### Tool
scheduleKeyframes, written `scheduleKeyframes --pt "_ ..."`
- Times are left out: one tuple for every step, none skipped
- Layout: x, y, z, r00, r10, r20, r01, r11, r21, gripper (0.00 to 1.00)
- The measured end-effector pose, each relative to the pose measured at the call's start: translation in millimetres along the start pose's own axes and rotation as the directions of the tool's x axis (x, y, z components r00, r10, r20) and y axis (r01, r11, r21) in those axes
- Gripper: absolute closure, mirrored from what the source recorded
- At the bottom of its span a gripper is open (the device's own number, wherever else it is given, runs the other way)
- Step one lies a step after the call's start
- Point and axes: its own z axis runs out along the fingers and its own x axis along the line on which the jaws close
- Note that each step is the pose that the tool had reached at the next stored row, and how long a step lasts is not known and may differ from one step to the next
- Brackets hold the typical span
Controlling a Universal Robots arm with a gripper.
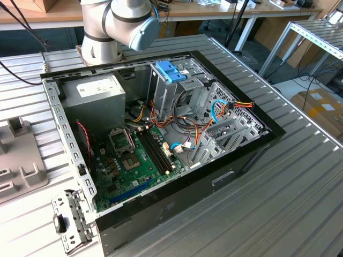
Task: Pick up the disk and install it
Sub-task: 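Pick up the disk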
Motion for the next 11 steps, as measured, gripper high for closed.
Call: scheduleKeyframes --pt "0.0 0.0 0.0 1.0 -0.01 -0.0005 0.01 1.0 -0.0003 0.89" --pt "0.0 0.0 0.0 0.9998 -0.019 -0.0008 0.019 0.9998 -0.0005 0.89" --pt "0.0 0.0 0.0 0.9997 -0.026 -0.0012 0.026 0.9997 -0.0007 0.89" --pt "0.0 0.0 0.0 0.9993 -0.036 -0.0016 0.036 0.9993 -0.0009 0.89" --pt "0.0 0.0 0.0 0.9987 -0.05 -0.0022 0.05 0.9987 -0.0013 0.89" --pt "-0.1 0.0 0.0 0.9982 -0.06 -0.0026 0.06 0.9982 -0.0015 0.89" --pt "-0.1 0.0 0.0 0.9976 -0.07 -0.0031 0.07 0.9976 -0.0018 0.89" --pt "-0.2 -0.1 0.0 0.996 -0.09 -0.0039 0.09 0.996 -0.0024 0.89" --pt "-0.3 -0.2 0.0 0.994 -0.109 -0.0047 0.109 0.994 -0.003 0.89" --pt "-0.3 -0.2 0.0 0.9927 -0.12 -0.0052 0.12 0.9928 -0.0033 0.89" --pt "-0.3 -0.2 0.0 0.9904 -0.138 -0.006 0.138 0.9904 -0.0038 0.89"
